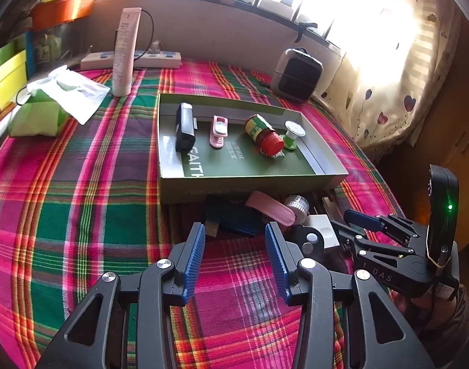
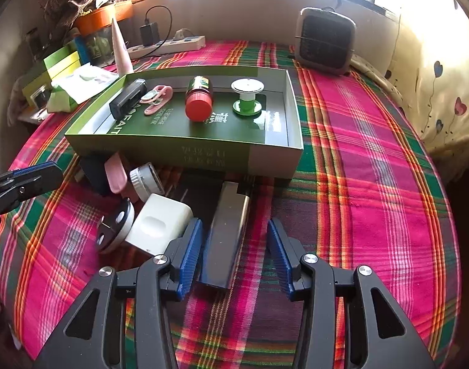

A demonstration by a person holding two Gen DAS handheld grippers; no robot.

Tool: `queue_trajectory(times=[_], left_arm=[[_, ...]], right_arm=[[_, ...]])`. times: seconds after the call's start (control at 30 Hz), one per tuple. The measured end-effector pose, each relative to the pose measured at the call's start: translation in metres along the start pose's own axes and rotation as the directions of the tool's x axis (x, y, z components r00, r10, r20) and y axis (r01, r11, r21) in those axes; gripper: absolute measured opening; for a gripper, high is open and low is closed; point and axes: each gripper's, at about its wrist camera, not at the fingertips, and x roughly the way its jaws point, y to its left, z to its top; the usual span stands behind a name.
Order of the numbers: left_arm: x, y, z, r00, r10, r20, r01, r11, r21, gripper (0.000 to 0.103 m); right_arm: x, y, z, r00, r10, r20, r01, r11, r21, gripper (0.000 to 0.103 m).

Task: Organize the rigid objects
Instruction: 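Move both tools back toward the objects lying beside the box, then grasp the silver lighter with the right tool while the left tool grasps the black three-hole disc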

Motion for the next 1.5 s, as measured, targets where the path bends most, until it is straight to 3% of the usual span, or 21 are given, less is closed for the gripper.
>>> queue_trajectory(times=[0.27,0.33,0.47,1.0,1.5], left_arm=[[0.006,-0.009,-0.002,1.0,-0.003,-0.024,0.003,1.0,0.009,0.04],[0.008,-0.012,-0.002,1.0,-0.011,-0.029,0.011,1.0,0.01,0.04],[0.014,-0.017,-0.003,0.999,-0.016,-0.046,0.017,1.0,0.015,0.04],[0.031,-0.041,-0.007,0.993,-0.08,-0.091,0.083,0.996,0.032,0.047],[0.043,-0.058,-0.012,0.99,-0.059,-0.127,0.068,0.996,0.063,0.048]], right_arm=[[-0.003,-0.006,-0.004,1.0,0.005,0.017,-0.005,1.0,-0.002,0.043],[-0.003,-0.01,-0.004,1.0,0.002,0.023,-0.002,1.0,0.009,0.032],[-0.005,-0.018,-0.006,0.999,0.015,0.028,-0.016,1.0,0.024,0.024],[-0.012,-0.045,-0.015,0.998,0.054,0.038,-0.057,0.995,0.083,0.024],[-0.016,-0.052,-0.019,0.996,0.08,0.045,-0.084,0.991,0.103,0.024]])
